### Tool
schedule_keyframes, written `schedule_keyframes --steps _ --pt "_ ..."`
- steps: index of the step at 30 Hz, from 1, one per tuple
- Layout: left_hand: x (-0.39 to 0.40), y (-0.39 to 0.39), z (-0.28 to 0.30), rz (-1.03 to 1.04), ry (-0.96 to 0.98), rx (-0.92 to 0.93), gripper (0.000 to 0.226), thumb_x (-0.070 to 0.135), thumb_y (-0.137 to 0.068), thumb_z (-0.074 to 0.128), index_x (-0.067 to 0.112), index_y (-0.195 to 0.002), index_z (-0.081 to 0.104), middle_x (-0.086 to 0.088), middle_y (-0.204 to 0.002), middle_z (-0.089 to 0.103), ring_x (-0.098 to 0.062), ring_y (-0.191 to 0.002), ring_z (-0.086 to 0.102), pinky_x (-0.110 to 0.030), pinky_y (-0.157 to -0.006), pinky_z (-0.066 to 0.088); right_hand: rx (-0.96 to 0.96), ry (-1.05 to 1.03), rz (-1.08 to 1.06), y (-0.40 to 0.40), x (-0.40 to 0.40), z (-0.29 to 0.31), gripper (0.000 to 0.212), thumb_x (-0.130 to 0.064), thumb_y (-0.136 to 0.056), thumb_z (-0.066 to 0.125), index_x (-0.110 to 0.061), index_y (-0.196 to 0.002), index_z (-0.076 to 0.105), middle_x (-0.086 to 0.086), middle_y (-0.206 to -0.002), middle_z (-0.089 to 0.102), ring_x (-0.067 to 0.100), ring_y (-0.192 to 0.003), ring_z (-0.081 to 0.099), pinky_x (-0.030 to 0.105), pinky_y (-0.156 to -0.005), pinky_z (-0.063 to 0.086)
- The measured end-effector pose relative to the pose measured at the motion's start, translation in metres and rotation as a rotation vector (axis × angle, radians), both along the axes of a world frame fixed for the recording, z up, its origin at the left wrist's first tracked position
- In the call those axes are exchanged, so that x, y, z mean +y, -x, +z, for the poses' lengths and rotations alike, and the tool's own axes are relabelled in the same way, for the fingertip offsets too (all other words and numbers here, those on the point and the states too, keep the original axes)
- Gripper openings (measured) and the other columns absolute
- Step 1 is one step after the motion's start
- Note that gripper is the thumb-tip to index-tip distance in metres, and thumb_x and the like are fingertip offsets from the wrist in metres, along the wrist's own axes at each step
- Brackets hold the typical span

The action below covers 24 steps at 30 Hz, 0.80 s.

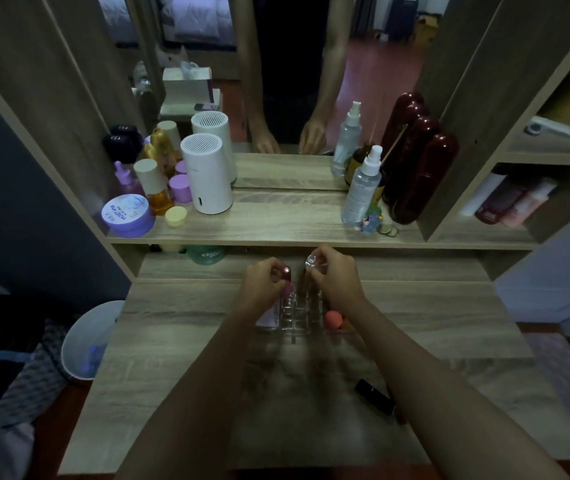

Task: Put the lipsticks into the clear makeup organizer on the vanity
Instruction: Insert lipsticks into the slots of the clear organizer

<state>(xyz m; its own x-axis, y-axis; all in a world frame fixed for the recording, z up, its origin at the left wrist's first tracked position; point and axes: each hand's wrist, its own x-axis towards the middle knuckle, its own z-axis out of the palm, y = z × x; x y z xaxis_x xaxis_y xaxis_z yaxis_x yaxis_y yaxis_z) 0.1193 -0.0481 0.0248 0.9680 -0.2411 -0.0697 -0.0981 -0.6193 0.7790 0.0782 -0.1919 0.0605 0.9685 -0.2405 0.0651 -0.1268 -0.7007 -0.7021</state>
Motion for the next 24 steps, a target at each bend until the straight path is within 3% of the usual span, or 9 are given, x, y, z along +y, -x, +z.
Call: schedule_keyframes --steps 2,5,7,9,10,14,18,21,24 --pt "-0.001 0.001 -0.002 -0.002 -0.013 -0.005 0.023 -0.003 -0.075 0.066 0.004 -0.097 0.068 -0.014 -0.093 0.073 -0.011 -0.072 0.062 -0.005 -0.055 0.045 0.032 -0.002 0.001 0.0 0.001 -0.003 0.014 -0.008 -0.081 0.065 -0.007 -0.095 0.064 0.012 -0.088 0.072 0.024 -0.083 0.067 0.042 -0.081 0.056" --pt "-0.002 0.004 -0.004 -0.001 -0.024 -0.015 0.022 -0.001 -0.074 0.067 0.005 -0.096 0.071 -0.013 -0.092 0.074 -0.014 -0.077 0.063 -0.017 -0.067 0.044 0.065 -0.004 -0.004 0.001 0.002 -0.008 0.014 -0.009 -0.082 0.065 -0.008 -0.096 0.064 0.011 -0.09 0.072 0.022 -0.085 0.065 0.042 -0.081 0.056" --pt "-0.003 0.007 -0.004 -0.002 -0.027 -0.005 0.023 0.0 -0.074 0.067 0.005 -0.096 0.071 -0.014 -0.093 0.075 -0.013 -0.077 0.063 -0.019 -0.069 0.045 0.082 -0.004 0.008 0.002 0.003 -0.012 0.014 -0.009 -0.083 0.064 -0.008 -0.097 0.063 0.01 -0.091 0.071 0.018 -0.081 0.062 0.032 -0.073 0.054" --pt "-0.003 0.009 -0.005 0.005 -0.04 -0.005 0.023 0.001 -0.074 0.068 0.005 -0.097 0.071 -0.014 -0.094 0.075 -0.011 -0.076 0.06 -0.02 -0.07 0.045 0.086 0.009 0.017 0.003 0.003 -0.015 0.012 -0.009 -0.083 0.063 -0.008 -0.096 0.063 0.01 -0.09 0.07 0.013 -0.076 0.056 0.018 -0.06 0.043" --pt "-0.004 0.01 -0.005 0.011 -0.048 -0.012 0.023 0.001 -0.074 0.067 0.005 -0.097 0.071 -0.014 -0.094 0.075 -0.01 -0.075 0.059 -0.019 -0.07 0.044 0.084 0.013 0.017 0.003 0.004 -0.016 0.011 -0.009 -0.083 0.063 -0.008 -0.095 0.063 0.011 -0.089 0.07 0.014 -0.075 0.055 0.018 -0.058 0.039" --pt "-0.006 0.013 -0.006 0.021 -0.083 -0.042 0.024 0.003 -0.076 0.066 0.005 -0.1 0.07 -0.014 -0.099 0.073 -0.018 -0.084 0.064 -0.02 -0.072 0.042 0.084 -0.017 0.029 0.004 0.004 -0.017 0.012 -0.009 -0.084 0.062 -0.006 -0.095 0.063 0.013 -0.091 0.07 0.019 -0.081 0.061 0.024 -0.069 0.041" --pt "-0.007 0.014 -0.009 0.029 -0.097 -0.059 0.025 0.005 -0.075 0.068 0.005 -0.1 0.069 -0.015 -0.102 0.071 -0.025 -0.092 0.065 -0.022 -0.075 0.042 0.095 -0.014 0.048 0.005 0.003 -0.017 0.015 -0.008 -0.083 0.063 -0.008 -0.098 0.063 0.011 -0.094 0.07 0.015 -0.078 0.058 0.019 -0.064 0.04" --pt "-0.006 0.013 -0.009 0.034 -0.101 -0.068 0.027 0.007 -0.073 0.07 0.005 -0.099 0.07 -0.017 -0.101 0.07 -0.027 -0.092 0.065 -0.026 -0.076 0.045 0.132 -0.01 0.071 0.008 -0.003 -0.011 0.028 -0.006 -0.079 0.067 -0.009 -0.107 0.062 0.011 -0.1 0.071 0.022 -0.089 0.064 0.031 -0.078 0.051" --pt "-0.005 0.015 -0.009 0.031 -0.082 -0.085 0.027 0.005 -0.071 0.07 0.005 -0.098 0.07 -0.017 -0.101 0.069 -0.028 -0.092 0.065 -0.025 -0.078 0.045 0.169 0.074 0.125 0.012 -0.021 0.004 0.043 -0.003 -0.076 0.07 -0.008 -0.117 0.059 0.014 -0.102 0.07 0.026 -0.095 0.064 0.034 -0.086 0.05"
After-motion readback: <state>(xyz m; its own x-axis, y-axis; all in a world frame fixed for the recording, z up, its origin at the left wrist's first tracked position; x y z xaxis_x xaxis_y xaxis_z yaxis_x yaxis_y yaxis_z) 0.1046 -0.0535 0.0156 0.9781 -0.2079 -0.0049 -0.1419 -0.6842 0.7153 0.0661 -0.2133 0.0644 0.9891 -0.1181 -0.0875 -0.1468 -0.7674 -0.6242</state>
